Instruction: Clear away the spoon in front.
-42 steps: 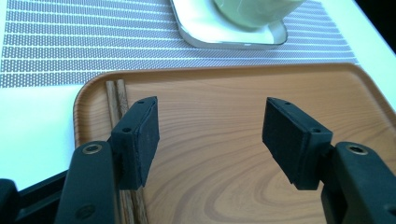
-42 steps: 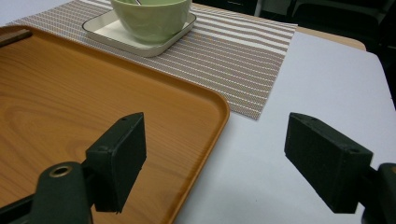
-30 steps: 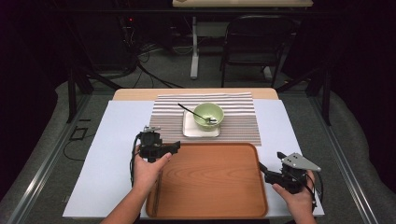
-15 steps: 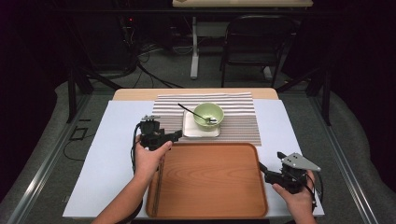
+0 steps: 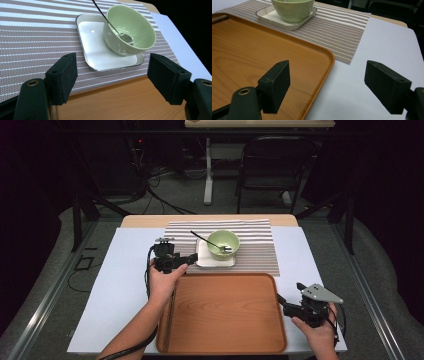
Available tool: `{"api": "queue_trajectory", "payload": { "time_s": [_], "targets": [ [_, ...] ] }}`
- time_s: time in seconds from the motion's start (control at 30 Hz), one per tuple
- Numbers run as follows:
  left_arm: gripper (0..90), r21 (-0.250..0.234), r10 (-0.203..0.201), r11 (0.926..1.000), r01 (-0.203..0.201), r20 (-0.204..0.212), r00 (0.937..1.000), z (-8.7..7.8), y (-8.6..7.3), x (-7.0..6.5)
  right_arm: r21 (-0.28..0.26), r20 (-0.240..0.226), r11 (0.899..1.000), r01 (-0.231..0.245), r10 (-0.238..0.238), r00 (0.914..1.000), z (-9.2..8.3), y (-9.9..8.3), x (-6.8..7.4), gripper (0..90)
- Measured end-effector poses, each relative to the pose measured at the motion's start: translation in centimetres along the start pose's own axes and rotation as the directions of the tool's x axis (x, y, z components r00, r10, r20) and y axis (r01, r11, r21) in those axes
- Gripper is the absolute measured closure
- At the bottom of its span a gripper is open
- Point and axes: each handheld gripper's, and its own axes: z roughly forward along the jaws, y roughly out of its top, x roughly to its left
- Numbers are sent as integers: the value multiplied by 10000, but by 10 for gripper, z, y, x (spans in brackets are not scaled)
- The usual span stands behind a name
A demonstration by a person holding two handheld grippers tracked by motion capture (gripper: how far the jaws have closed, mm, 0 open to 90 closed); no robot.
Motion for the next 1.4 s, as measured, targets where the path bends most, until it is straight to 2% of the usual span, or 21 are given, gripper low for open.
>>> {"api": "queue_trajectory", "payload": {
  "time_s": [0.17, 0.37, 0.47, 0.63, 0.8, 1.0, 1.1, 1.3, 1.4],
  "targets": [
    [254, -89, -66, 9999, 66, -19, 10000, 6, 4, 1, 3, -11, 10000, 26, -26, 10000, 0, 0, 0, 205],
    [276, -174, -193, 9997, 189, -238, 9995, 16, 9, 3, 3, -20, 10000, 29, -29, 10000, 0, 0, 0, 205],
    [300, -298, -380, 9989, 372, -273, 9989, 21, 12, 5, 5, -25, 10000, 27, -27, 10000, 0, 0, 0, 205],
    [391, -358, -759, 9965, 753, -179, 9970, 29, 18, 11, 14, -24, 10000, 2, -2, 10000, 0, 0, 0, 205],
    [426, -507, -1060, 9932, 1048, -226, 9941, 38, 22, 12, 25, -25, 10000, -4, 4, 10000, 0, 0, -1, 205],
    [436, -569, -867, 9948, 843, -410, 9954, 50, 27, 9, 6, -24, 10000, 18, -18, 10000, 0, 0, -1, 205],
    [434, -594, -955, 9940, 919, -599, 9936, 56, 28, 9, -2, -28, 10000, 26, -26, 10000, 0, 0, -1, 205],
    [450, -792, -1362, 9883, 1306, -710, 9881, 66, 31, 10, -9, -35, 10000, 25, -25, 10000, 0, 0, -2, 205],
    [457, -827, -1393, 9877, 1326, -803, 9870, 70, 33, 10, -28, -37, 10000, 28, -28, 10000, 0, 0, -2, 205]
  ]
}}
